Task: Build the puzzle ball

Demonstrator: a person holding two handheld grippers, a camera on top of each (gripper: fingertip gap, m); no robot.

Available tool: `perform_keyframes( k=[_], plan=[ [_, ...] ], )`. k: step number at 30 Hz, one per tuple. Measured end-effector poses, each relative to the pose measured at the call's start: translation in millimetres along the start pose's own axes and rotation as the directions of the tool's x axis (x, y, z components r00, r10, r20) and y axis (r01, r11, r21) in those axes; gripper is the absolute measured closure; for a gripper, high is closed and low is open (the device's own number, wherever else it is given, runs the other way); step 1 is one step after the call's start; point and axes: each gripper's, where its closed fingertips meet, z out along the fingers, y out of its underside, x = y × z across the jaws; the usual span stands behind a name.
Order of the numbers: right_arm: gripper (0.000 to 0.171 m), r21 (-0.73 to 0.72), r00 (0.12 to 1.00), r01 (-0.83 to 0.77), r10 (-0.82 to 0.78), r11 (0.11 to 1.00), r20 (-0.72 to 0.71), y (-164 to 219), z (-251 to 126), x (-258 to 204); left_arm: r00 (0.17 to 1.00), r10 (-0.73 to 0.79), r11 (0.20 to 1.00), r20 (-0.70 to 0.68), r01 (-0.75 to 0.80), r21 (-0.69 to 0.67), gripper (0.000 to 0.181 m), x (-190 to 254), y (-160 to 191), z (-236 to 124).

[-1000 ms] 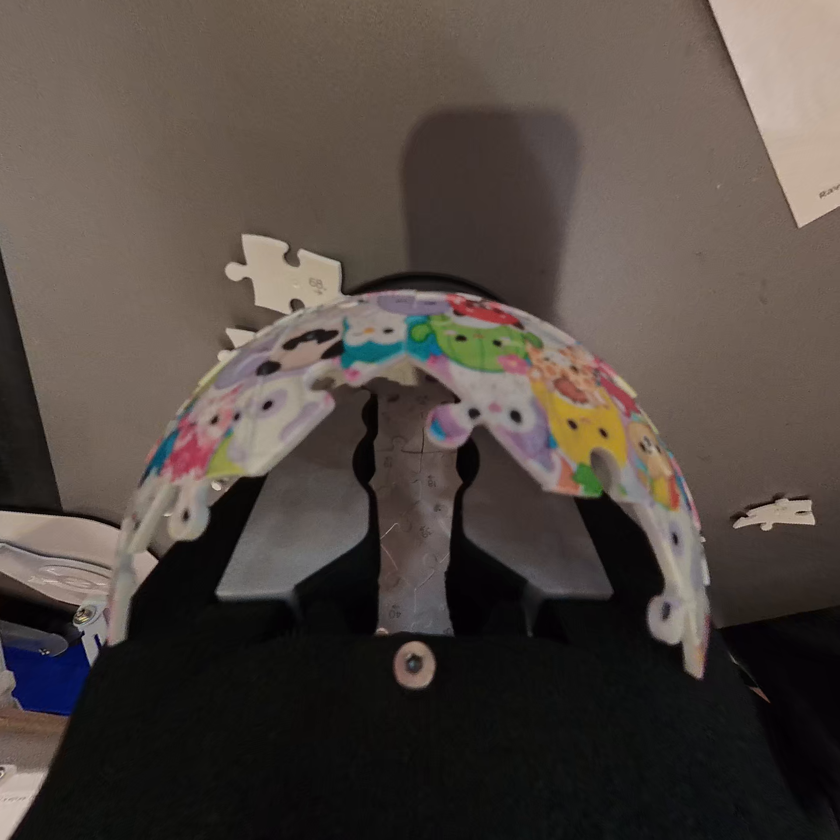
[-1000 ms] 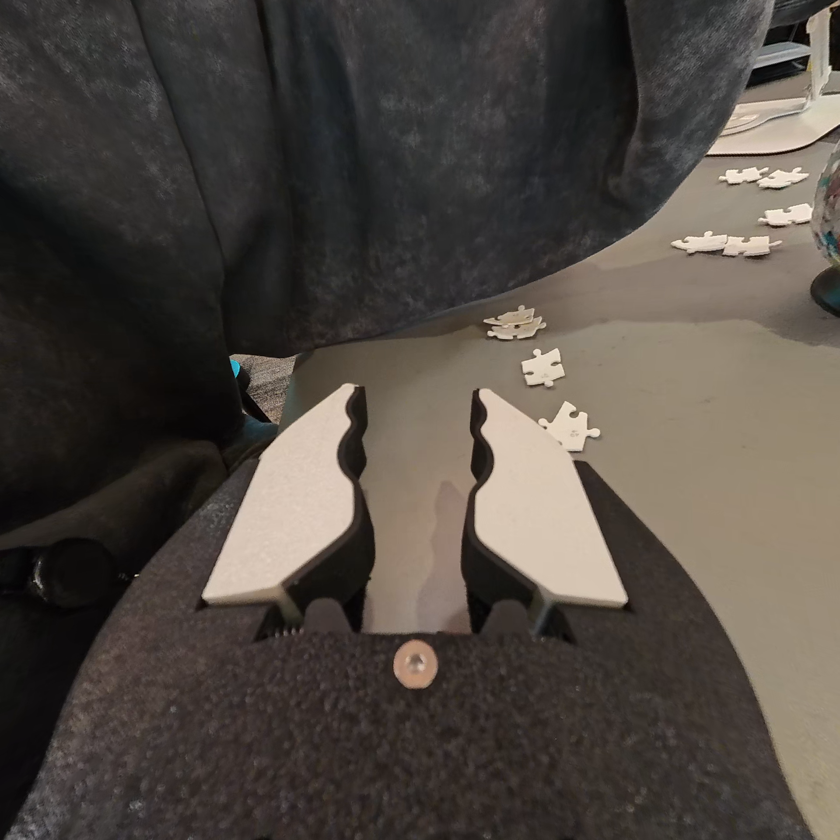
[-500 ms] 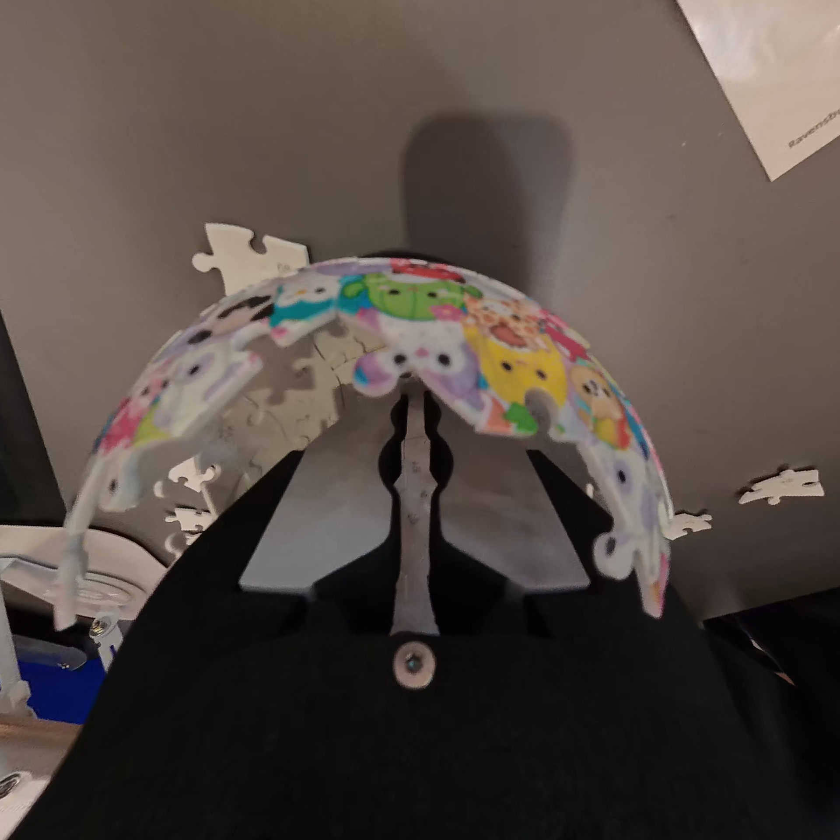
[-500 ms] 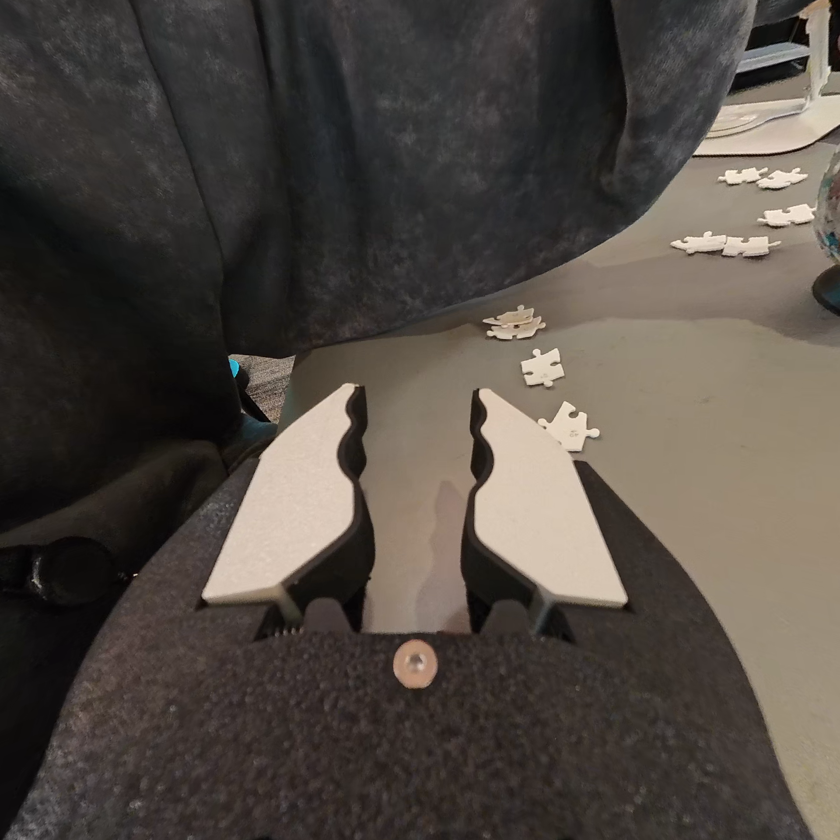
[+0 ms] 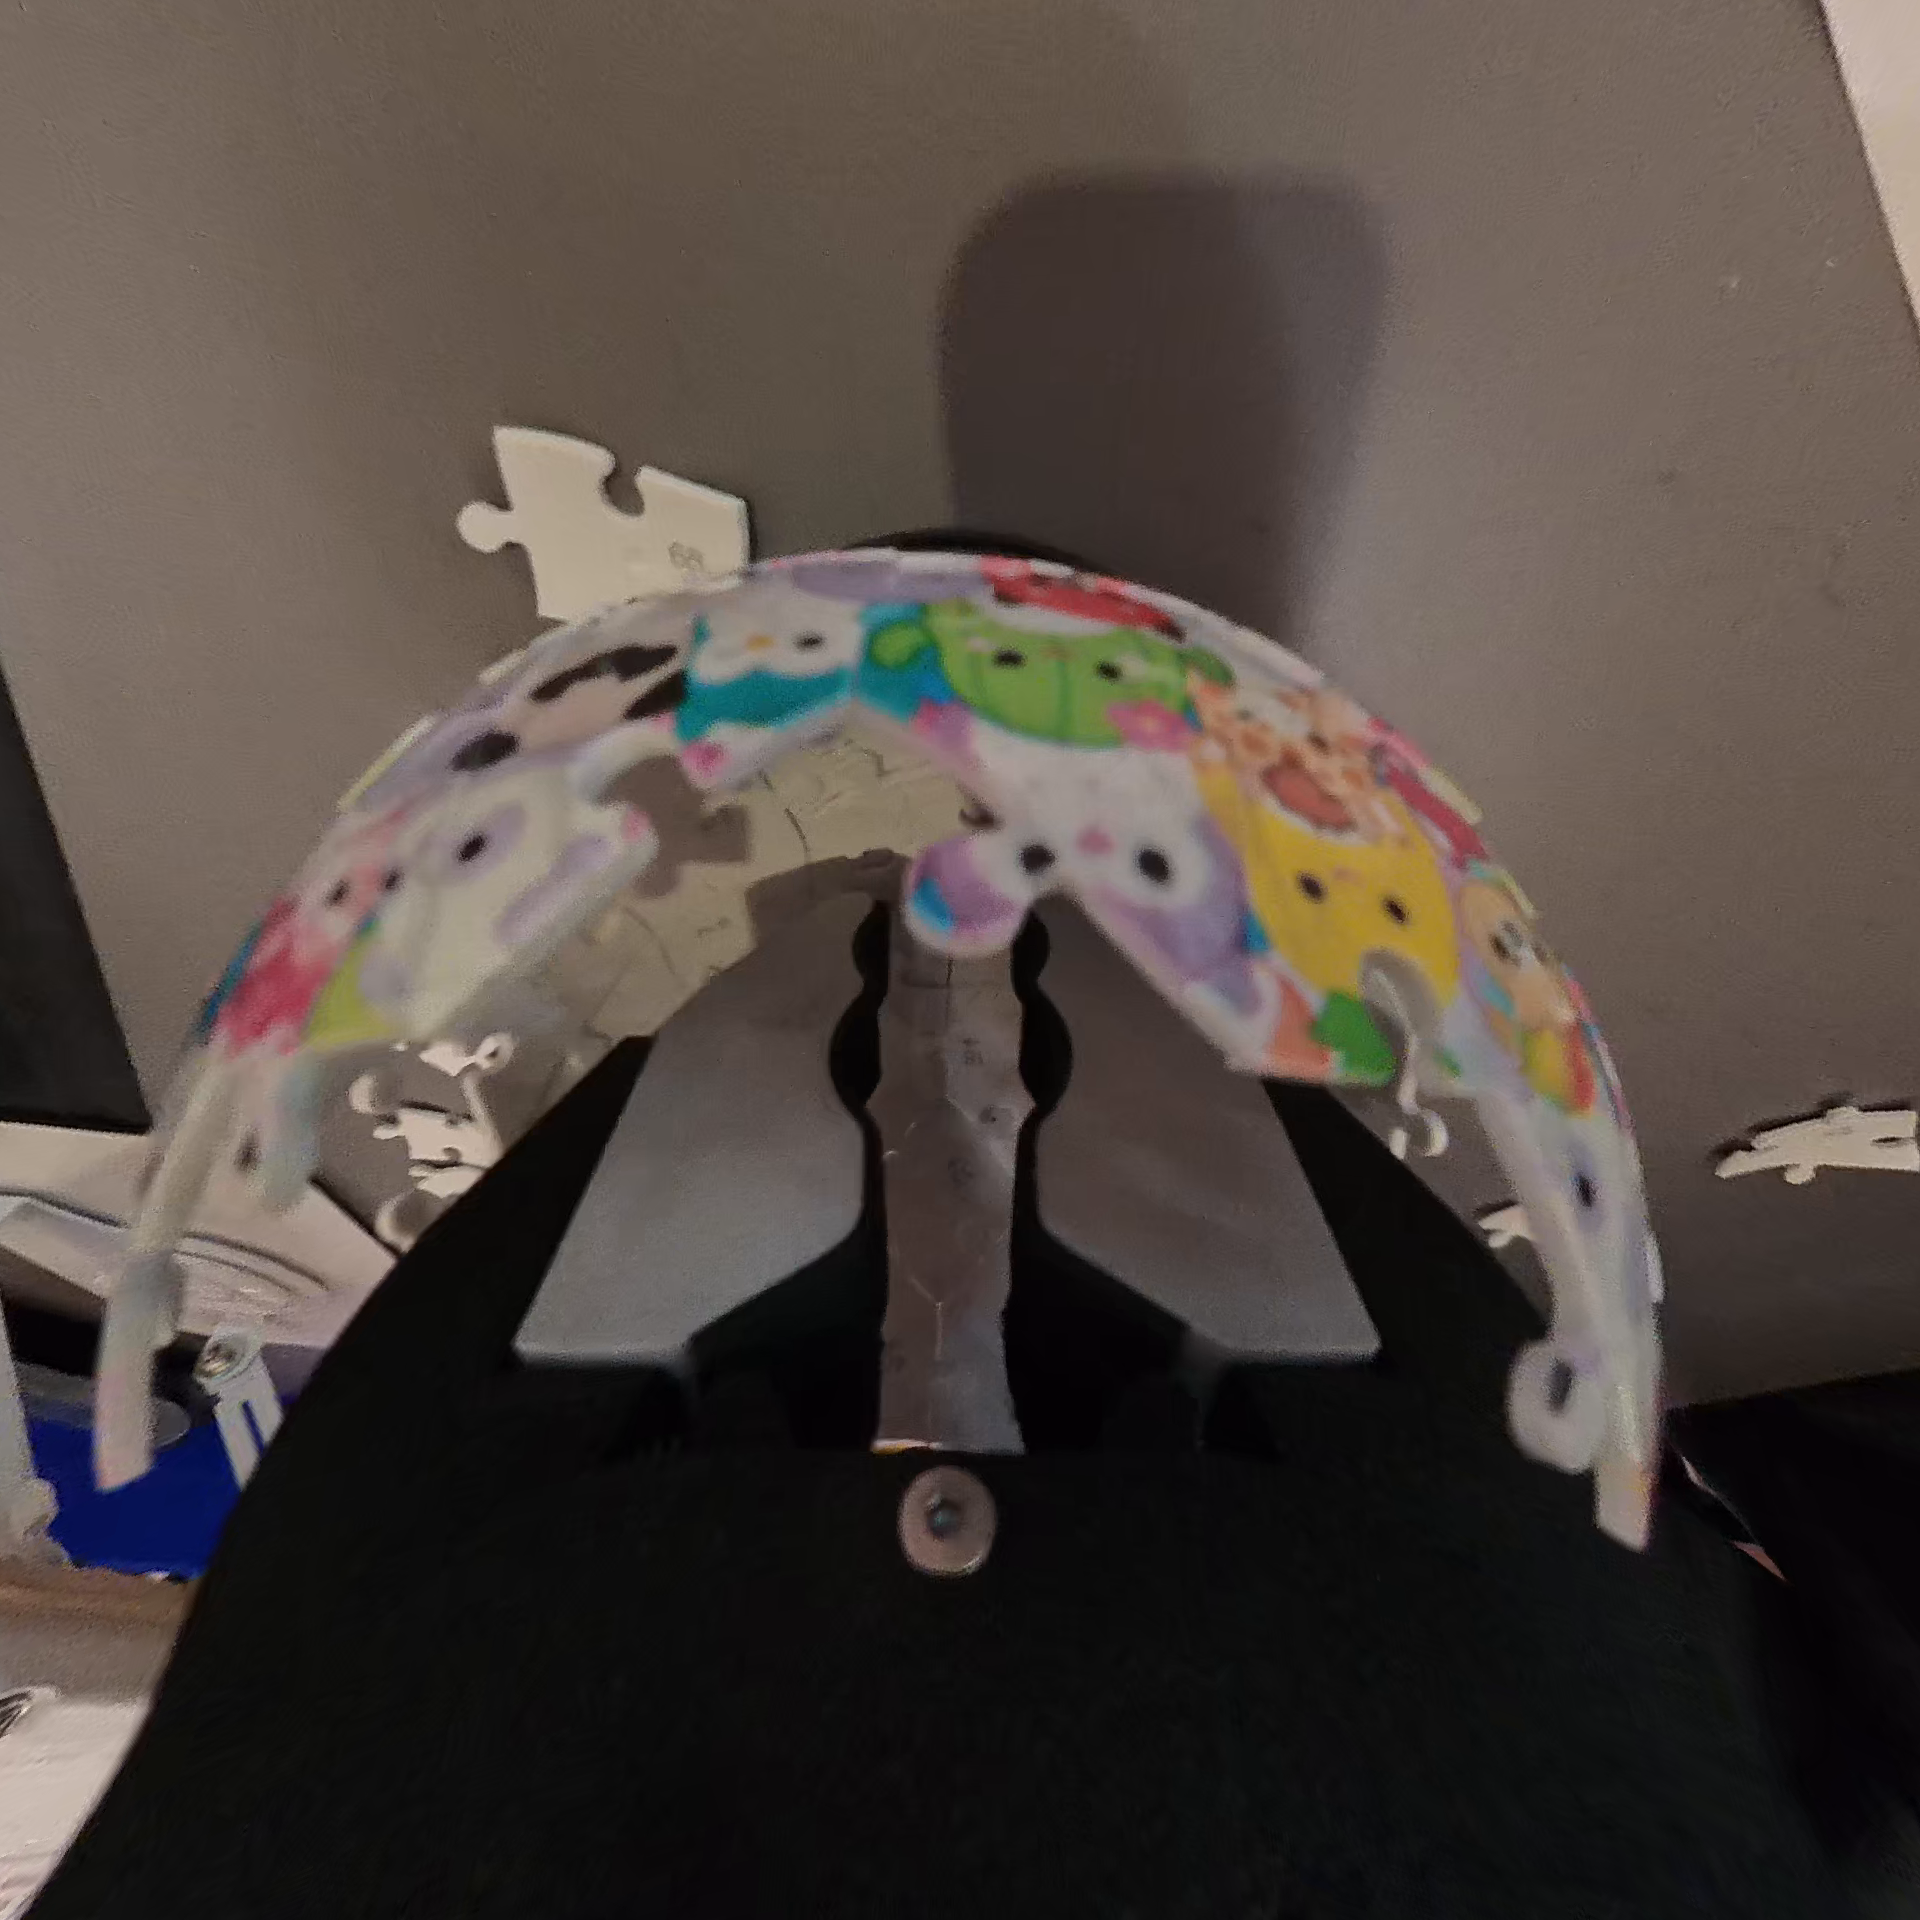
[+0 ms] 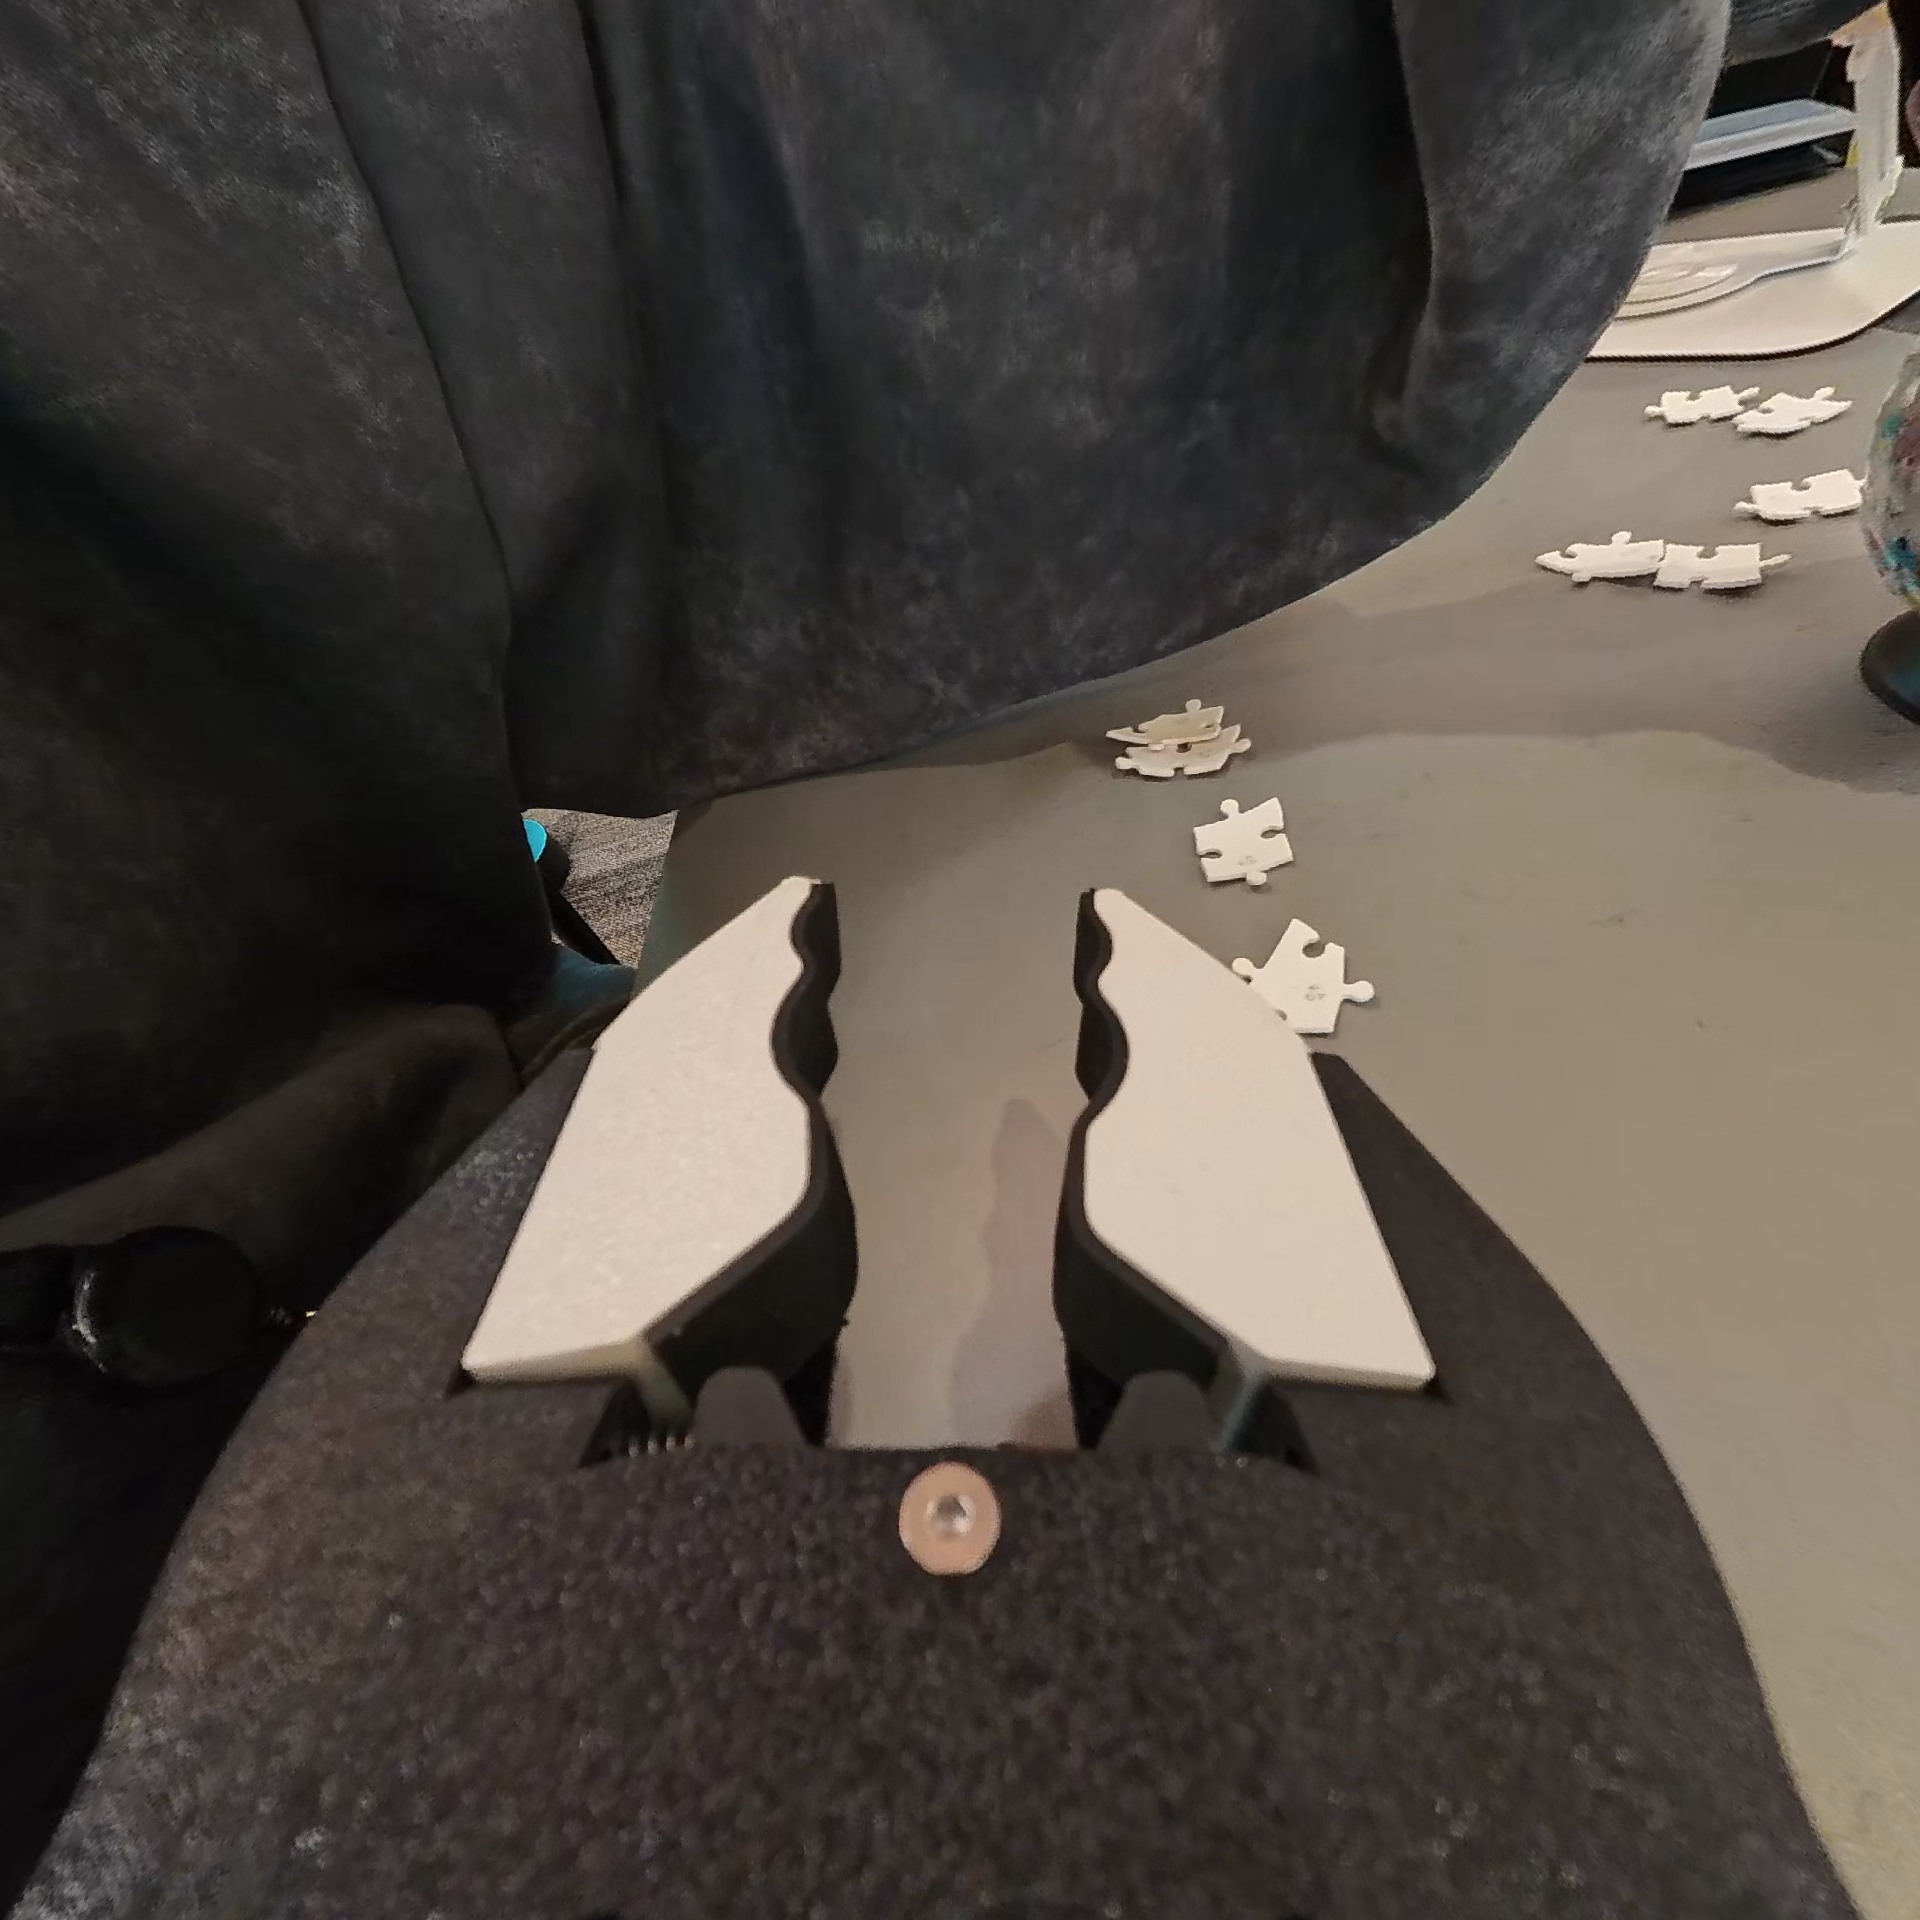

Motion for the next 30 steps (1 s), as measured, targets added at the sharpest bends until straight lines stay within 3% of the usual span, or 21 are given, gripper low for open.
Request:
perform_keyframes(
  k=[5, 26, 30],
  plan=[
    [0.128, -0.001, 1.0, 0.0, 0.0, 1.0, 0.0, 0, 0, 0, 1.0, 0.025, 1.0, -0.004, -0.025, -0.005, 0.177, 4, 0, 1],
    [0.128, -0.005, 1.0, 0.001, -0.001, 1.0, 0.001, 1, 0, 0, 1.0, 0.02, 0.993, -0.018, -0.017, 0.12, 0.181, 1, -7, -22],
    [0.128, -0.007, 1.0, 0.003, -0.003, 1.0, 0.0, 1, 0, 0, 0.996, 0.043, 0.994, 0.083, -0.05, 0.094, 0.159, -9, -11, -14]
  ],
)
